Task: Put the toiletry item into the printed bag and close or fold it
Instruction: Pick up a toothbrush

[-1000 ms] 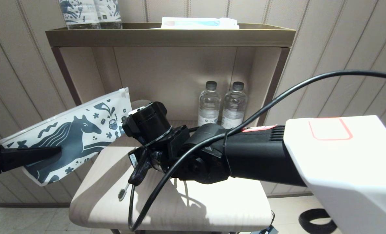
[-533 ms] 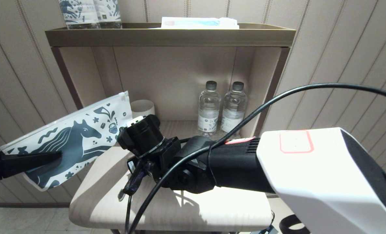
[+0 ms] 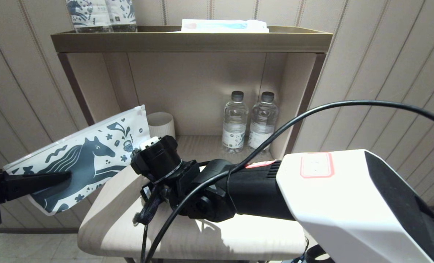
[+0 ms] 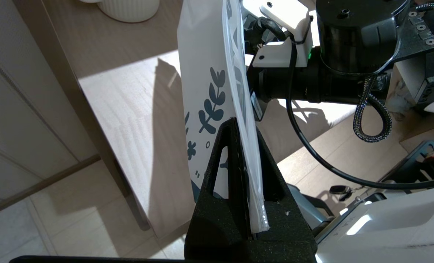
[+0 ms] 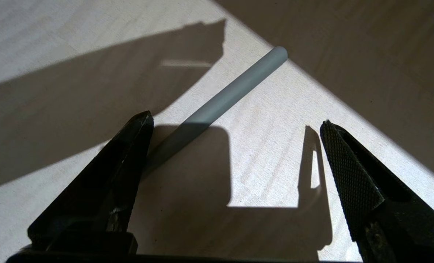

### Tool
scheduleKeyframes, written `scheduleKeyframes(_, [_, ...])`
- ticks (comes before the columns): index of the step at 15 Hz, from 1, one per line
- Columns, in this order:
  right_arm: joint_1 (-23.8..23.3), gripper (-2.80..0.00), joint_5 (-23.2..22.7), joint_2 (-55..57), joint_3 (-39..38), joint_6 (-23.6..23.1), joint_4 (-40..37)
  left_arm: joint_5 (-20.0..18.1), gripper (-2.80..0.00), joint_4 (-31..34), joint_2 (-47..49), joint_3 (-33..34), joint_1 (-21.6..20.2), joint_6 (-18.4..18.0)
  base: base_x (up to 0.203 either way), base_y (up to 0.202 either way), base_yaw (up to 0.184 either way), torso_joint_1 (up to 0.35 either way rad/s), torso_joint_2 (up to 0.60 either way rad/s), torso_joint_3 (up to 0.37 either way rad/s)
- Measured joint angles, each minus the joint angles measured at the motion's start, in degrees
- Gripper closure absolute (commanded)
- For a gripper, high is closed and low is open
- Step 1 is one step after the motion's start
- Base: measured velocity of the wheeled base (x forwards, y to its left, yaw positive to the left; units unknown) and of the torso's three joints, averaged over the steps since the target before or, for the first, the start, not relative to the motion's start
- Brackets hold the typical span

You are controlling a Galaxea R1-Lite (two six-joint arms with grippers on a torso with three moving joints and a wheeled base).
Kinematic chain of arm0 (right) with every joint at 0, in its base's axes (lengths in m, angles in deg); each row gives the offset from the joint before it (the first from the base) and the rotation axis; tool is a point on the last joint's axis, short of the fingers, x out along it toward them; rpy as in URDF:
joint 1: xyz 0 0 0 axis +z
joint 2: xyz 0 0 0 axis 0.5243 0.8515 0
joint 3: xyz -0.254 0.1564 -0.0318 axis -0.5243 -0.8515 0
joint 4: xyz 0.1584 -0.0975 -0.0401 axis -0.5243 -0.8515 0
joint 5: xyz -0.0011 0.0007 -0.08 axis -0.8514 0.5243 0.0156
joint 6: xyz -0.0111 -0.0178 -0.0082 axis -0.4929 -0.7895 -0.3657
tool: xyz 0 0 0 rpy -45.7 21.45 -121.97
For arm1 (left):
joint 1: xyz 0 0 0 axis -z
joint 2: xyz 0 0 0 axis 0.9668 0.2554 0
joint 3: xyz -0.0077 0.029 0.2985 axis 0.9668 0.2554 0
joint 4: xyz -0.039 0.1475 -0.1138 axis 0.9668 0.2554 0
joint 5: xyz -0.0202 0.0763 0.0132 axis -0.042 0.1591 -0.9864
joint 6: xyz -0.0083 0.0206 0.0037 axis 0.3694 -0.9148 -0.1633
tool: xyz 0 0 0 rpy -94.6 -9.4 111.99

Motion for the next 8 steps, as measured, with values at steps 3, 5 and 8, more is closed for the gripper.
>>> scheduleKeyframes(3, [-0.2,-2.8,0.4,-0.9,-0.2,-0.1,-2.2,0.0,0.0,0.0,0.1,0.0,0.0,0.0,0.0,0.0,0.0,0.0,0.0,0.0])
scheduleKeyframes(5, [-0.5,-2.8,1.6,-1.3,-0.5,-0.4,-2.4,0.0,0.0,0.0,0.1,-0.1,0.0,0.0,0.0,0.0,0.0,0.0,0.0,0.0])
scheduleKeyframes(8, [-0.9,-2.8,1.8,-1.9,-0.9,-0.8,-3.8,0.0,0.0,0.1,0.1,0.0,0.0,0.0,0.0,0.0,0.0,0.0,0.0,0.0])
